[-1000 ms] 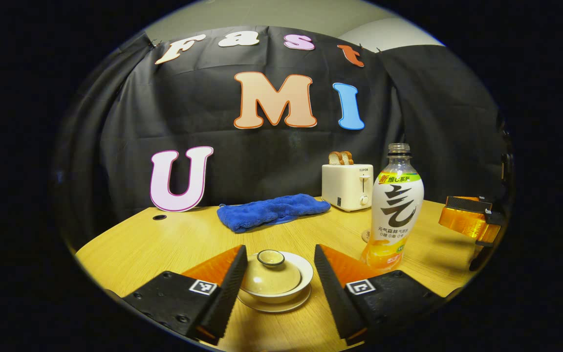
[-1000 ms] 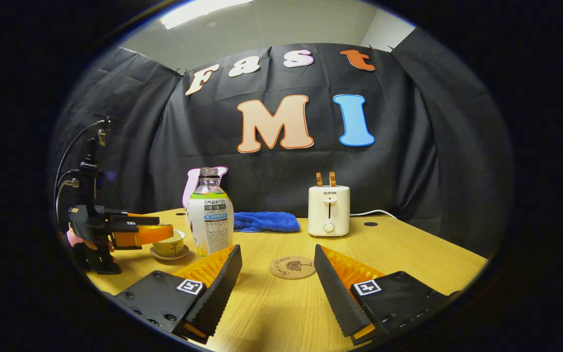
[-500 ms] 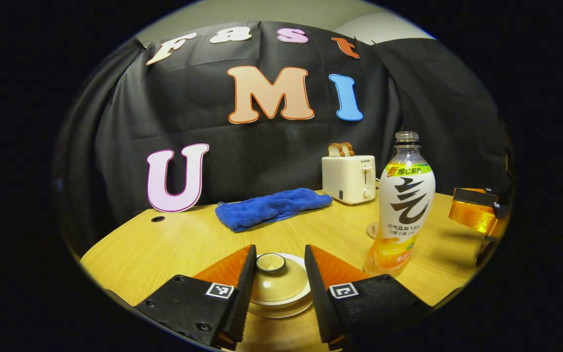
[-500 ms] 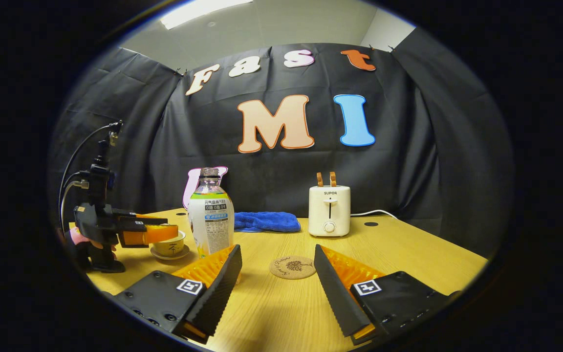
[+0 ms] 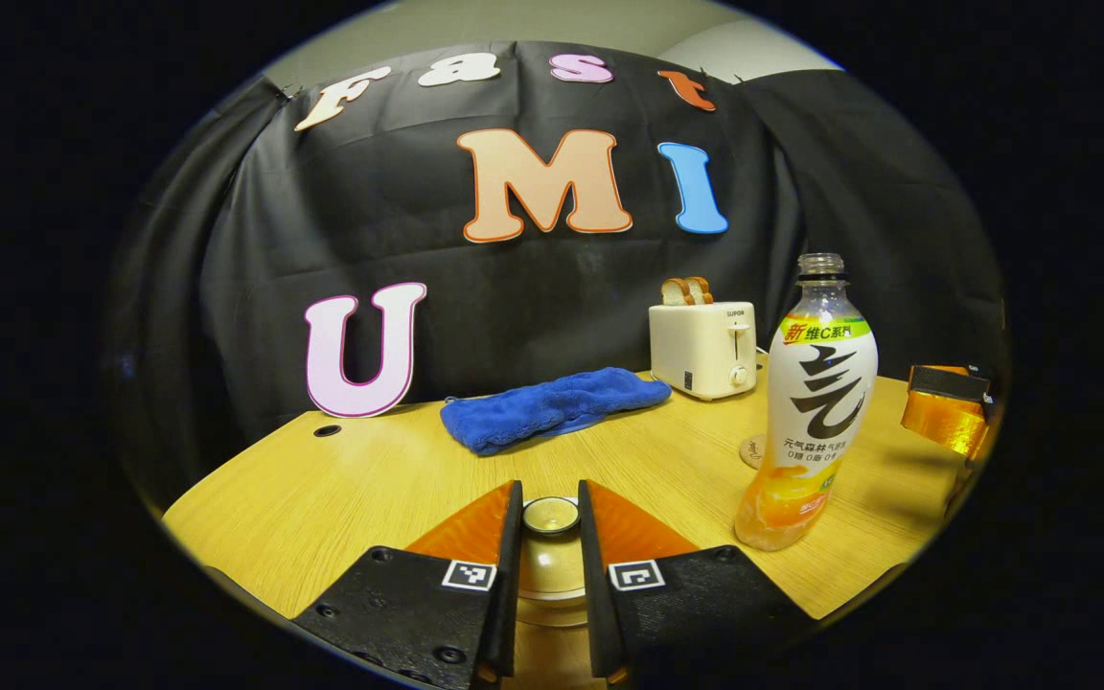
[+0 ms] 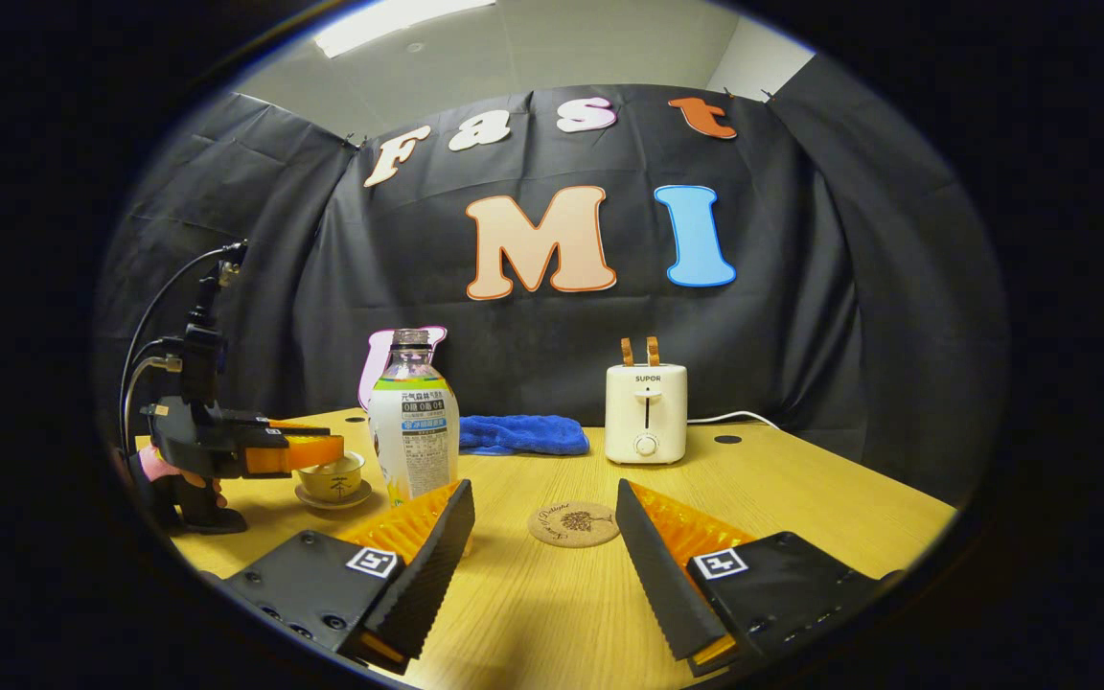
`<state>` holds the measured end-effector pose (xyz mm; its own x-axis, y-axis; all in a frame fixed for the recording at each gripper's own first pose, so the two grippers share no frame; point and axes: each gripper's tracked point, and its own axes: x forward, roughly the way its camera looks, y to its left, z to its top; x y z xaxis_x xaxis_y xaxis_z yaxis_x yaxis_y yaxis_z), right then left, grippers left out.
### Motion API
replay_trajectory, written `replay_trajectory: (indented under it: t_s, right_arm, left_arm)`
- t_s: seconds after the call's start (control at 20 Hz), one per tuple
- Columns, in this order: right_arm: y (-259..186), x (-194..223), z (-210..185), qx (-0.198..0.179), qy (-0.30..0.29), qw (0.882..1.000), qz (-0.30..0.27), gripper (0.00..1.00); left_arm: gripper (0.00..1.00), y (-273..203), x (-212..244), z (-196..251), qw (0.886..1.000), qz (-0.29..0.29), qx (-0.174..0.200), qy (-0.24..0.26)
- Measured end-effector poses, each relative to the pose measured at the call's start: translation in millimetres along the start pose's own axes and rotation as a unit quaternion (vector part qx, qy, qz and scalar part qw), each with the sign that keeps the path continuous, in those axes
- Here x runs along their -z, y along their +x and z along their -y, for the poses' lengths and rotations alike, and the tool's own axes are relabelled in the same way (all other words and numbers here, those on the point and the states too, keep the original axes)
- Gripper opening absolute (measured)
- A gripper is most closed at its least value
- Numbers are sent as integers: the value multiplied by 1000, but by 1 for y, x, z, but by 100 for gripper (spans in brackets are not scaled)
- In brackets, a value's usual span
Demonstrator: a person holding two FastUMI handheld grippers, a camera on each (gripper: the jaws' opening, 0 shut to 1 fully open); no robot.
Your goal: Open the teacup lid with one hand, grasp the water bottle and pour water into the teacup with the other hand; after pouring, place the water bottle on the coaster and then close the teacup lid.
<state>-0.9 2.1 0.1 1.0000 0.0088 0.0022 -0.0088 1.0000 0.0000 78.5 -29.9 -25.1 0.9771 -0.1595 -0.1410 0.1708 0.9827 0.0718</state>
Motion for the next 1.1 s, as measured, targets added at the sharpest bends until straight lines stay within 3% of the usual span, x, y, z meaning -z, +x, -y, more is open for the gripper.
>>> replay_trajectory:
  t_s: [0.3, 0.35, 0.5, 0.95, 1.05, 1.1]
  right_arm:
    - [0, -1, -1, 0, 0, 1000, 0, 95]
    - [0, 0, 0, 0, 0, 1000, 0, 99]
    - [0, 0, 0, 0, 0, 1000, 0, 95]
    - [-1, 0, -6, -17, 1, 1000, -1, 99]
    - [-1, 1, -12, -30, 1, 1000, -1, 91]
    - [-1, 0, -14, -37, 2, 999, -2, 99]
  left_arm:
    - [28, -7, -10, -9, 999, 38, -15, -22]
    - [28, -9, -12, -11, 998, 45, -19, -27]
    - [28, -16, -19, -19, 996, 74, -32, -43]
    - [28, -28, -15, -33, 995, 69, -65, -41]
    - [28, -35, -14, -42, 993, 69, -81, -41]
    - [28, -37, -13, -45, 993, 68, -87, -41]
